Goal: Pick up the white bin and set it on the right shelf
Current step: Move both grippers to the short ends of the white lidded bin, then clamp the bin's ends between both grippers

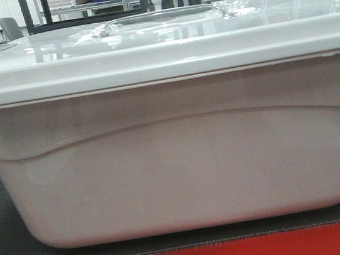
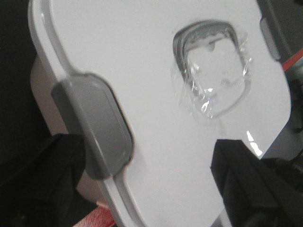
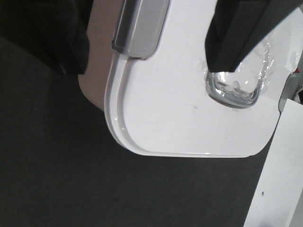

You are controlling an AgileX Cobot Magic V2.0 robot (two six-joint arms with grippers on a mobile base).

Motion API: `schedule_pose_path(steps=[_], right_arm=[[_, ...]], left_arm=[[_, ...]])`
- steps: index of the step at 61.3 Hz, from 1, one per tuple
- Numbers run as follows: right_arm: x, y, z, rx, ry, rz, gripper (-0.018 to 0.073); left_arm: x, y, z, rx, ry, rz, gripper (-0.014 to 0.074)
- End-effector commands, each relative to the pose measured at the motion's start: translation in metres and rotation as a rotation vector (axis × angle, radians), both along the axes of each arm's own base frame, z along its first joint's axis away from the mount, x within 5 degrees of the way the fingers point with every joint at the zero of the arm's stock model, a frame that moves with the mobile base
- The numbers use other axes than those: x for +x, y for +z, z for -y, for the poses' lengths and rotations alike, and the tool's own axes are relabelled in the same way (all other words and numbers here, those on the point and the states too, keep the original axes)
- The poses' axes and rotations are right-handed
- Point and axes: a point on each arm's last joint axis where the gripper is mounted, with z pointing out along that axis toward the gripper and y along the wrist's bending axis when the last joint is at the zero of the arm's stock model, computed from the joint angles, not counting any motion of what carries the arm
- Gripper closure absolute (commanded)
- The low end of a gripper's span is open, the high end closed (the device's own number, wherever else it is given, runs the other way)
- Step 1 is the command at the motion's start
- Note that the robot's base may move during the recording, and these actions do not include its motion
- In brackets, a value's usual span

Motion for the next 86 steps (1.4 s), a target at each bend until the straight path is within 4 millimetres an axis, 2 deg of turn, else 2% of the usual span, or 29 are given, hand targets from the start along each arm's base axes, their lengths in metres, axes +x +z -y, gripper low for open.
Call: schedule_pose_path(steps=[1,11,36,52,75,86], right_arm=[[-0.005,0.01,-0.006,0.098,0.101,0.028,-0.0045],[0.001,-0.012,-0.005,0.146,0.108,-0.025,-0.0045],[-0.008,-0.05,-0.016,0.335,0.112,-0.03,-0.0045],[-0.008,-0.052,-0.016,0.348,0.1,-0.023,-0.0045],[-0.003,-0.054,-0.027,0.353,0.108,-0.026,-0.0045],[0.0,-0.058,-0.027,0.345,0.1,-0.028,-0.0045]], left_arm=[[0.0,0.024,-0.003,-0.176,-0.042,0.07,0.0147],[0.012,0.018,-0.015,-0.211,-0.001,0.062,0.0147],[0.037,-0.011,-0.019,-0.226,0.005,-0.051,0.0148],[0.043,-0.023,-0.019,-0.231,0.007,-0.094,0.0148],[0.043,-0.022,-0.007,-0.241,-0.016,-0.089,0.0148],[0.045,-0.023,-0.008,-0.232,-0.003,-0.086,0.0148]])
